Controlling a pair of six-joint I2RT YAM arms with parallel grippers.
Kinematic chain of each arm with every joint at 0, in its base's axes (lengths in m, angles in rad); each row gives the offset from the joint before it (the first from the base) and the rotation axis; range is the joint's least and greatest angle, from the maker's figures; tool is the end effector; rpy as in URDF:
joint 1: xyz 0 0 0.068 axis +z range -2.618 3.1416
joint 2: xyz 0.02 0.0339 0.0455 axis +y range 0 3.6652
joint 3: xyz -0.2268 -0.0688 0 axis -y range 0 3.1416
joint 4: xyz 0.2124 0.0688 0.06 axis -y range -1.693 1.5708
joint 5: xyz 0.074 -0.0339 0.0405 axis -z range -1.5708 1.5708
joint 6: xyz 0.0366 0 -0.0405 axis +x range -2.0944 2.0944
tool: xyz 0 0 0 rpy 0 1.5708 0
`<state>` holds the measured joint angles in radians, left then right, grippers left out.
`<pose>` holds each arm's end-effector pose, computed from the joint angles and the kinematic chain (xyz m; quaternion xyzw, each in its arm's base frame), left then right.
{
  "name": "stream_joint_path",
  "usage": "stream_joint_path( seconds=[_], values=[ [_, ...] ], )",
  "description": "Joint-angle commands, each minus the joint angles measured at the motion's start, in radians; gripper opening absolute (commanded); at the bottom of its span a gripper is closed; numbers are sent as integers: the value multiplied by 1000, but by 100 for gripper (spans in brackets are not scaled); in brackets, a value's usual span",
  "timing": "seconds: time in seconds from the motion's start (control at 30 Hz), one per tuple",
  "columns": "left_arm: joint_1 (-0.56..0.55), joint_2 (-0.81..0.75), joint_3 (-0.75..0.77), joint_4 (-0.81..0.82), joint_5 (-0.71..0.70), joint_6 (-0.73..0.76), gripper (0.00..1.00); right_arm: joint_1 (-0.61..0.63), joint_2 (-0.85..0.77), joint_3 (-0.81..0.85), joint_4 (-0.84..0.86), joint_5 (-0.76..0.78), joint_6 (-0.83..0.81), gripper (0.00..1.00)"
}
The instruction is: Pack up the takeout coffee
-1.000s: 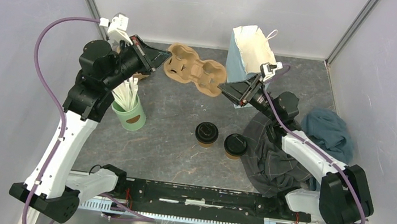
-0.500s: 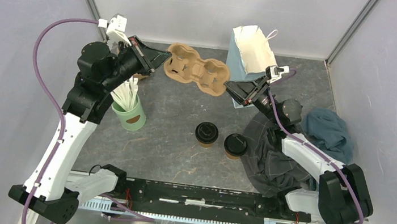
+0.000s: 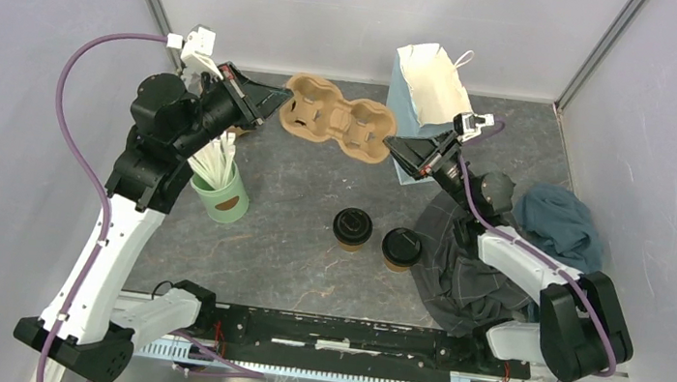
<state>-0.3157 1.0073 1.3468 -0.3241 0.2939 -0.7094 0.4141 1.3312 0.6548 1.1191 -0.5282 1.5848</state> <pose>0.1756 -0.0685 0.4342 -0.0334 0.7011 -0.4352 0.5639 0.2350 0.1234 0.2929 0.1012 0.5520 0.7617 0.3238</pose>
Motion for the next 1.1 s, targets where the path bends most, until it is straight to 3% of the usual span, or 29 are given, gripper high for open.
stream_joint_path(
  seconds=[0.0, 0.07, 0.17, 0.2, 0.27, 0.37, 0.47, 0.6, 0.7, 0.87, 1.0, 1.07],
  values=[
    [0, -16, -3, 42, 18, -23, 2, -7, -1, -17, 167, 23, 54, 18],
    [0, -15, -5, 39, 16, -15, 2, -12, -6, -23, 180, 20, 58, 3],
    [0, -1, 17, 4, 7, 9, 3, -35, -41, -12, 109, -20, 8, 0],
    [0, 4, 26, -13, -3, 19, 8, -49, -68, -3, 30, -39, -41, 0],
    [0, 19, 50, -45, -20, 42, 27, -74, -135, 25, -130, -64, -159, 0],
    [0, 28, 64, -61, -32, 65, 63, -114, -214, 128, -457, -86, -378, 0],
    [0, 37, 76, -90, -73, 79, 82, -156, -248, 250, -707, -81, -549, 0],
    [0, 70, 87, -127, -70, 82, 88, -206, -231, 533, -1091, 82, -854, 0],
    [0, 92, 87, -133, -31, 76, 90, -225, -166, 761, -1285, 263, -1001, 0],
    [0, 125, 91, -162, 47, 79, 92, -239, -49, 1046, -1413, 604, -1224, 0],
    [0, 136, 71, -182, 77, 89, 93, -259, 20, 1114, -1396, 843, -1403, 0],
    [0, 146, 64, -186, 92, 89, 93, -288, 59, 1128, -1382, 885, -1474, 0]
  ],
)
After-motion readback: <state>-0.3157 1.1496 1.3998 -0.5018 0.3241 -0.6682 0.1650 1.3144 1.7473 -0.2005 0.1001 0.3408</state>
